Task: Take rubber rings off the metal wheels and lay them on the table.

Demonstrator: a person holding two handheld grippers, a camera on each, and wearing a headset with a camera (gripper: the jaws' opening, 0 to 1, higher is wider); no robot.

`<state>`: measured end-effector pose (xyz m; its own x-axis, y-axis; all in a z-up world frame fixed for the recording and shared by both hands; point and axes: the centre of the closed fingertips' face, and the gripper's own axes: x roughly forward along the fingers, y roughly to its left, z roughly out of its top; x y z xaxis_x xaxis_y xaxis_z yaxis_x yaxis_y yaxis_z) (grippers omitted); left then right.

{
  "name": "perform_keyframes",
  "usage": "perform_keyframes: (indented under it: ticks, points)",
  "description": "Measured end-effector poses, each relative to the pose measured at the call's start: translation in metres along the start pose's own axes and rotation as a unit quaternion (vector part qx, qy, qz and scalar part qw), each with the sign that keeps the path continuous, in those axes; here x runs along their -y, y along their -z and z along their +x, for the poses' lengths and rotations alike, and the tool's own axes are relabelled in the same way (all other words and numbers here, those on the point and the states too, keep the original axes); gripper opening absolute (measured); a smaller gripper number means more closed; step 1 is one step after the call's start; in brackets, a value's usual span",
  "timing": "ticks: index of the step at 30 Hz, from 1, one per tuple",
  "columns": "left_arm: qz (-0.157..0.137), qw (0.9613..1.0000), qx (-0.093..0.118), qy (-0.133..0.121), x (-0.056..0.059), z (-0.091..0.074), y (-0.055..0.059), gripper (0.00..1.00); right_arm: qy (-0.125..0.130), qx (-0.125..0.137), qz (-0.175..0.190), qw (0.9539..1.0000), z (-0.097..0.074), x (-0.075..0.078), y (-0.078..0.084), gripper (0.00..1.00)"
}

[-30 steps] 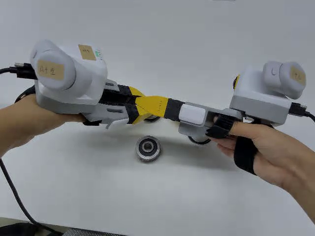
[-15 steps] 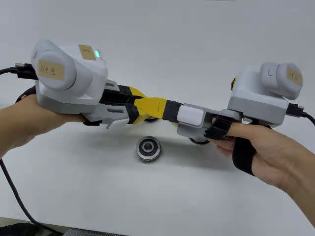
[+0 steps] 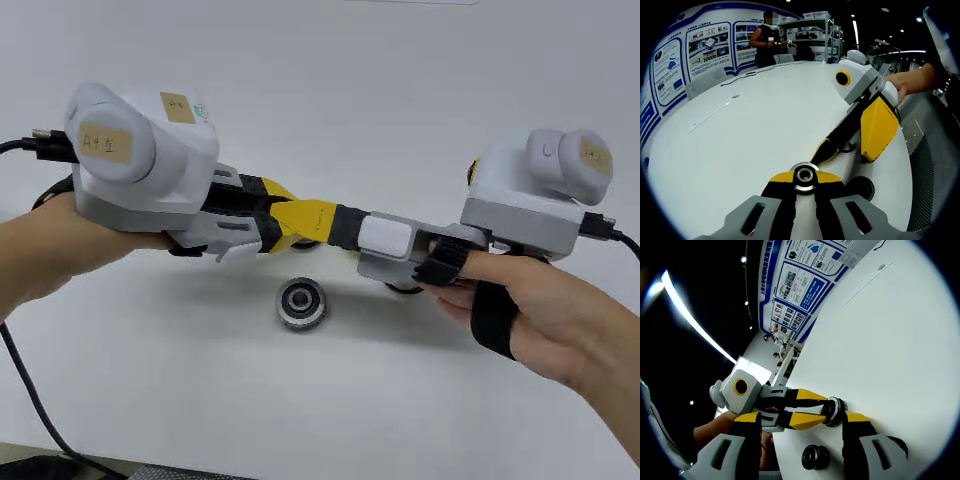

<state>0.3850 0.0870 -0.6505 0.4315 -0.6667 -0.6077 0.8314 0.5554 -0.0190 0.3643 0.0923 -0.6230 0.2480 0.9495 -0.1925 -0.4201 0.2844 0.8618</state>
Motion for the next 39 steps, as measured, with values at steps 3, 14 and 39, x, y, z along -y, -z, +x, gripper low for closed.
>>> perform_keyframes:
  ticks: [3, 14, 39]
  points:
    - [0.001, 1.0000, -0.001, 0.000, 0.000, 0.000, 0.000, 0.13, -0.001, 0.002, 0.002, 1.0000, 0.000, -0.001, 0.000, 0.67]
    - [0.001, 1.0000, -0.003, 0.000, 0.000, 0.000, 0.000, 0.13, -0.002, 0.001, 0.005, 1.0000, -0.002, -0.003, -0.001, 0.67]
    - [0.001, 1.0000, -0.002, 0.000, 0.000, 0.001, 0.000, 0.13, 0.084, 0.014, 0.042, 0.9955, -0.003, 0.040, -0.005, 0.13]
